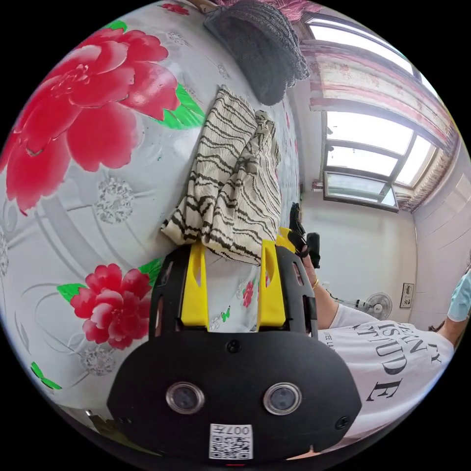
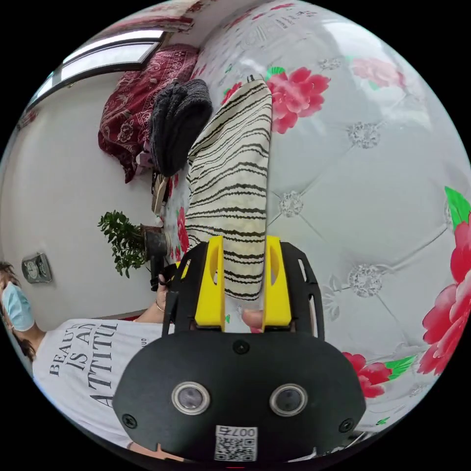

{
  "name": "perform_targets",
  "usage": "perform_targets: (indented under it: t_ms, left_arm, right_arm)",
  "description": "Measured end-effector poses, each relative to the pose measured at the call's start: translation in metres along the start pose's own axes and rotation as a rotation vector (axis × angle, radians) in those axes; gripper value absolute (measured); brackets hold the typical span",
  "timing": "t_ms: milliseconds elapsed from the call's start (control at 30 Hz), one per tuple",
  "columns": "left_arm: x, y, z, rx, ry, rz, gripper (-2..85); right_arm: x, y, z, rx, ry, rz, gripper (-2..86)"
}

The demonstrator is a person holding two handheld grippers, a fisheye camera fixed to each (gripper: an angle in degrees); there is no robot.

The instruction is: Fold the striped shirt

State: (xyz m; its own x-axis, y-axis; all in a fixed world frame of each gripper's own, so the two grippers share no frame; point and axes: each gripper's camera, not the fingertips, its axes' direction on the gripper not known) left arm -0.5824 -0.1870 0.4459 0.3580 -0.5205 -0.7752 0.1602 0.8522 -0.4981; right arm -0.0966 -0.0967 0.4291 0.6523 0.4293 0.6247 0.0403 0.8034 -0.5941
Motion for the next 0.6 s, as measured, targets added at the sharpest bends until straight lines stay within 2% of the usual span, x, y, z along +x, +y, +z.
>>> perform_targets:
  t_ms: [100,133,267,400,467,600]
  left_arm:
    - [-0.004,-0.009,0.0,0.012,-0.05,-0.1,8.1]
    - [-0.007,-0.007,-0.005,0.036,-0.07,-0.14,5.4]
    - [-0.005,0.0,-0.033,0.062,-0.063,-0.096,2.8]
    - [-0.002,0.006,-0.05,0.03,-0.082,-0.076,2.1]
    - [0.007,0.007,-0.057,0.029,-0.128,-0.032,1.8]
    - [0.021,0.007,-0.056,-0.007,-0.175,0.003,1.5]
  right_arm:
    - [0.001,0.022,0.031,-0.035,-0.065,0.007,9.9]
    - [-0.001,0.028,0.044,-0.101,-0.095,-0.001,10.1]
    - [-0.004,0.04,0.047,-0.229,-0.106,-0.053,11.3]
    - [0.026,0.021,-0.003,-0.044,-0.1,0.018,11.6]
    - [0.051,-0.001,-0.02,0.066,-0.202,0.073,11.3]
    - [0.066,-0.035,-0.007,0.138,-0.316,0.091,9.4]
